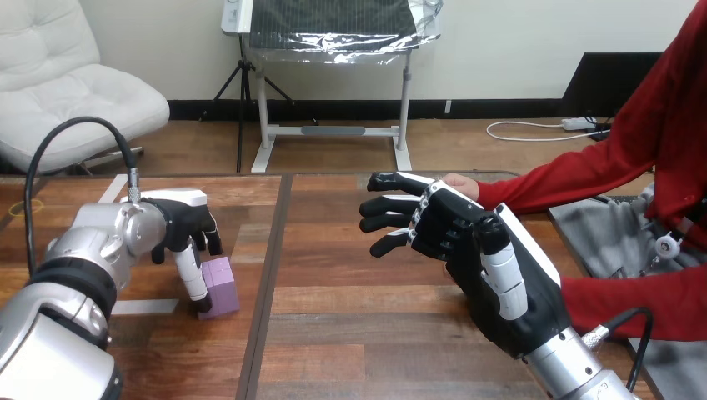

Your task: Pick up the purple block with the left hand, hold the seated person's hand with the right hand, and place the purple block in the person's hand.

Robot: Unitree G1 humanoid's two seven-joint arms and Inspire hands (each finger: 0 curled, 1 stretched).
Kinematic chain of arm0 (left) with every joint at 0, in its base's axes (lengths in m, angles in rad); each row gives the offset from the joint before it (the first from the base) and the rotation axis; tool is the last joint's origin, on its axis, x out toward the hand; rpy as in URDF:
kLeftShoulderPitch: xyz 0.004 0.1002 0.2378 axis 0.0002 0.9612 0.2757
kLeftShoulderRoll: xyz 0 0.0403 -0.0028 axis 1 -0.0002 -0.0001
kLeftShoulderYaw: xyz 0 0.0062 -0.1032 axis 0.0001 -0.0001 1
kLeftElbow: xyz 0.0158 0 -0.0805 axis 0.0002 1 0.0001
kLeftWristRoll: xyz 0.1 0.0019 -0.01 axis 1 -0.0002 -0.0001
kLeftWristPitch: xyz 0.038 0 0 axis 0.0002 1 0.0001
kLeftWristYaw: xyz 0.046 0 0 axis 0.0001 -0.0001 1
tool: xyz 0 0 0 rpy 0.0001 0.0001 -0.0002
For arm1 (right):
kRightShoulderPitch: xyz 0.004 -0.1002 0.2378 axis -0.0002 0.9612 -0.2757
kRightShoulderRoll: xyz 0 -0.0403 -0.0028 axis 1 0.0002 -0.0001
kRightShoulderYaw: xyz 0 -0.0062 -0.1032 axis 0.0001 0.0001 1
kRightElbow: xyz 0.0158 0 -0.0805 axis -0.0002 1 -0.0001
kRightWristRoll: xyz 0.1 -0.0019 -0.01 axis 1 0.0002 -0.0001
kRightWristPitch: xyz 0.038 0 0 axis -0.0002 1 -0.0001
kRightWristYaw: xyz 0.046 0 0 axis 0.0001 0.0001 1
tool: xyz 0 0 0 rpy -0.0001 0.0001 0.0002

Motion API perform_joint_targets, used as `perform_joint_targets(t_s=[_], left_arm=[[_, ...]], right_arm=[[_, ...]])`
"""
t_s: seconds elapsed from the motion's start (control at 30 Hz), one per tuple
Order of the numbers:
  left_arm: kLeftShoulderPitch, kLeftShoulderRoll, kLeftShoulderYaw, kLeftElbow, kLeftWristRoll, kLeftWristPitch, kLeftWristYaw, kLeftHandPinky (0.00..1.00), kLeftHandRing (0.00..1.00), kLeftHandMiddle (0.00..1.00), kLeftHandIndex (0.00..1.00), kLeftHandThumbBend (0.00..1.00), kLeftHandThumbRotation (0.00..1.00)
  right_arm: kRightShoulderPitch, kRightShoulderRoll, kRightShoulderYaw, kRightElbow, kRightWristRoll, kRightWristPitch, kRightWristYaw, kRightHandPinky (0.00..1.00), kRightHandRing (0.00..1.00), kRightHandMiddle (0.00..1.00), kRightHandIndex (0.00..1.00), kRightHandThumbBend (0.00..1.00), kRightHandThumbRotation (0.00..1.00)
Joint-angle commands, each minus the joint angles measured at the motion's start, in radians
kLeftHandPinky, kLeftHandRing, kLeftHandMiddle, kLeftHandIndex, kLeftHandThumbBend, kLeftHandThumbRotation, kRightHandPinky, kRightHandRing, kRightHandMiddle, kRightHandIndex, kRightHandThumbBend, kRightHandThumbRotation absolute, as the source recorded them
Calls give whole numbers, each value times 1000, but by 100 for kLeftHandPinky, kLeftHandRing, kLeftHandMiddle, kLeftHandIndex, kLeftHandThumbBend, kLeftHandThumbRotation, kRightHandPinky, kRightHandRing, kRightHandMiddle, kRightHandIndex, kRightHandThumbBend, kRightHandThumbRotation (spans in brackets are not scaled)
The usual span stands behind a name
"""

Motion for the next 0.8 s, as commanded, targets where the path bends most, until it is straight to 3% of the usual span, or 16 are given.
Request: perform_joint_targets(t_s=[0.0, 0.3, 0.77], left_arm=[[-9, -4, 24, -30, -19, 16, 54, 56, 66, 73, 73, 79, 0], [12, -16, 50, -39, -51, 42, 122, 51, 60, 68, 73, 77, 0], [19, -25, 51, -47, -62, 66, 121, 49, 61, 70, 73, 82, 0]], right_arm=[[-60, -6, -11, -15, 2, -14, -10, 59, 71, 73, 78, 81, 100], [-60, -13, -12, -15, -3, -11, -9, 60, 71, 73, 78, 81, 100], [-58, -19, -15, -19, -14, -8, -23, 60, 72, 73, 79, 80, 100]])
